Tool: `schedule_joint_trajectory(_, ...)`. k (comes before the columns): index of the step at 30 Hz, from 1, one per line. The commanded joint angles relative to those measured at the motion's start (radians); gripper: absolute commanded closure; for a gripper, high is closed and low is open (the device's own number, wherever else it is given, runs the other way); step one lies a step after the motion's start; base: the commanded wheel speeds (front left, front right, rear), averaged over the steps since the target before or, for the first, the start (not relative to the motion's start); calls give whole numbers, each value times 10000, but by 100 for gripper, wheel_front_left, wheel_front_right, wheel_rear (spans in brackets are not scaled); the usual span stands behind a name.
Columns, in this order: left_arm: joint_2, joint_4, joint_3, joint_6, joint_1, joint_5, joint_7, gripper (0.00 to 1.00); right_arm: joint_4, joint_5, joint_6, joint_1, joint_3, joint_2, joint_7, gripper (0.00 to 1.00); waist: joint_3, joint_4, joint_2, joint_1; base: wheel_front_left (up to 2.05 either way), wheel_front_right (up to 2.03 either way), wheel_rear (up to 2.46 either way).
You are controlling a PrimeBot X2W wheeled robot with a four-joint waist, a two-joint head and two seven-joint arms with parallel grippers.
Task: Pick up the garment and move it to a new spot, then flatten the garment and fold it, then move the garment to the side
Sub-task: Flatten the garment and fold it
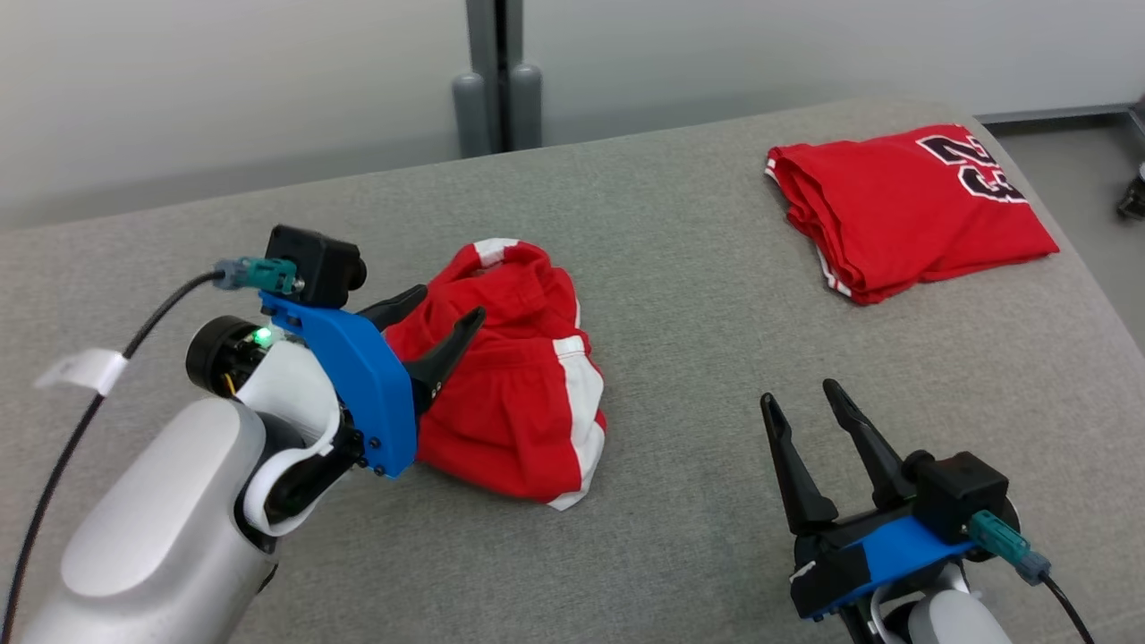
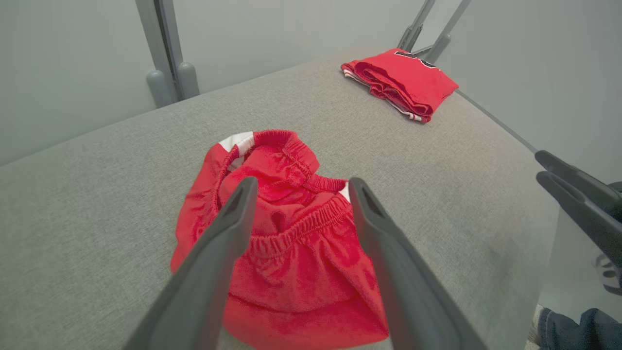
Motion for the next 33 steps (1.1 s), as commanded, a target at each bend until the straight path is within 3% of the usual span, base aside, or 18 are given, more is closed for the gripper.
schedule_joint_trajectory(1, 412, -57, -493, -25, -580, -841, 439, 0, 143, 126, 2, -292, 237, -15, -136, 0, 111, -359, -2, -2, 0, 0, 0)
schedule_joint_trajectory(11, 1404, 77, -2439, -27, -1879, -2630, 1340, 0, 658, 581, 2, -997, 1179, -17, -487, 0, 674, -1523, -2, -2, 0, 0, 0)
schedule_joint_trajectory(17, 1987, 315, -3382, -28, -2571, -2903, 1583, 0, 882, 868, 2, -1339, 1627, -17, -656, 0, 997, -2109, -2, -2, 0, 0, 0)
schedule_joint_trajectory(26, 2109, 982, -4176, -28, -2897, -3908, 2272, 0, 1070, 1126, 2, -1488, 1757, -15, -753, 0, 1322, -2533, -2, -2, 0, 0, 0)
schedule_joint_trajectory(27, 2082, 1064, -4221, -28, -2909, -4034, 2414, 14, 1078, 1129, 2, -1498, 1752, -15, -756, 0, 1339, -2554, -2, -2, 0, 0, 0)
schedule_joint_trajectory(28, 2065, 1117, -4284, -28, -2926, -4108, 2576, 51, 1072, 1141, 2, -1506, 1745, -16, -756, 0, 1352, -2569, -2, -2, 0, 0, 0)
schedule_joint_trajectory(29, 2066, 1181, -4370, -28, -2933, -4199, 2771, 100, 1037, 1140, 2, -1513, 1723, -16, -759, 0, 1364, -2579, -2, -2, 0, 0, 0)
schedule_joint_trajectory(33, 1955, 1041, -4601, -28, -2952, -4589, 3284, 100, 927, 1104, 2, -1468, 1572, -15, -760, 0, 1376, -2531, -2, -2, 0, 0, 0)
